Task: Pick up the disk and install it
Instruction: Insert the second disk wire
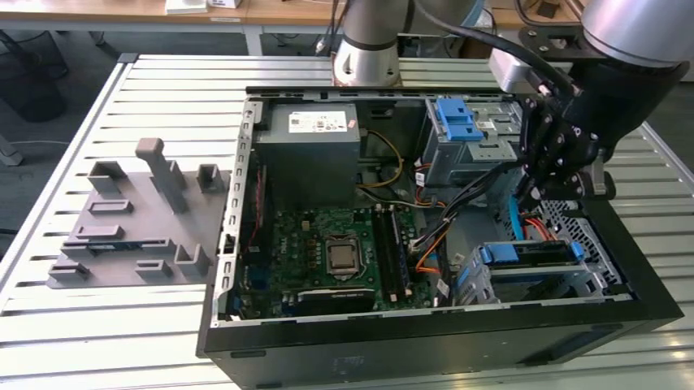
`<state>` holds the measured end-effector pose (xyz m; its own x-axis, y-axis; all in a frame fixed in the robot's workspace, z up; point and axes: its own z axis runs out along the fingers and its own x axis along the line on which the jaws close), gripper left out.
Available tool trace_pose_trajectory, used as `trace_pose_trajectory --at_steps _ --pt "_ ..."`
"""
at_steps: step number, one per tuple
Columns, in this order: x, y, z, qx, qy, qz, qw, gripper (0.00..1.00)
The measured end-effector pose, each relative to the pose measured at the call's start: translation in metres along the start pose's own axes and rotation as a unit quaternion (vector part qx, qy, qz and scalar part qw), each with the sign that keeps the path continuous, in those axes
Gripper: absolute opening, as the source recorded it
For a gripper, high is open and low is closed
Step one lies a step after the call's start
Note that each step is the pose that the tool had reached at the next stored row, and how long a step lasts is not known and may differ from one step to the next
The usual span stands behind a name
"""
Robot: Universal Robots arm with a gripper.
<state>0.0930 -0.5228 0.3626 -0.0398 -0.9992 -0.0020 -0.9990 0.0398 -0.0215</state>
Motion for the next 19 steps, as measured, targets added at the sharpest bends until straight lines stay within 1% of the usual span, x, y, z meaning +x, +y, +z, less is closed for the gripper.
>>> trace_pose_trajectory --at_steps 4,6,8,13,14,19 --pt "0.0079 -0.0002 0.0051 0.0001 0.0006 0.0 1.0 0.16" --pt "0.01 -0.0002 0.0073 0.0001 0.0025 0.0 1.0 0.16" --pt "0.0101 -0.0002 0.0077 0.0001 0.0032 0.0 1.0 0.16" --pt "0.0112 -0.0002 0.0081 0.0001 0.003 0.0 1.0 0.16" --pt "0.0123 -0.0002 0.0083 0.0001 0.0031 0.0 1.0 0.16" --pt "0.0221 -0.0006 0.0112 0.0002 0.0031 0.0 1.0 0.16"
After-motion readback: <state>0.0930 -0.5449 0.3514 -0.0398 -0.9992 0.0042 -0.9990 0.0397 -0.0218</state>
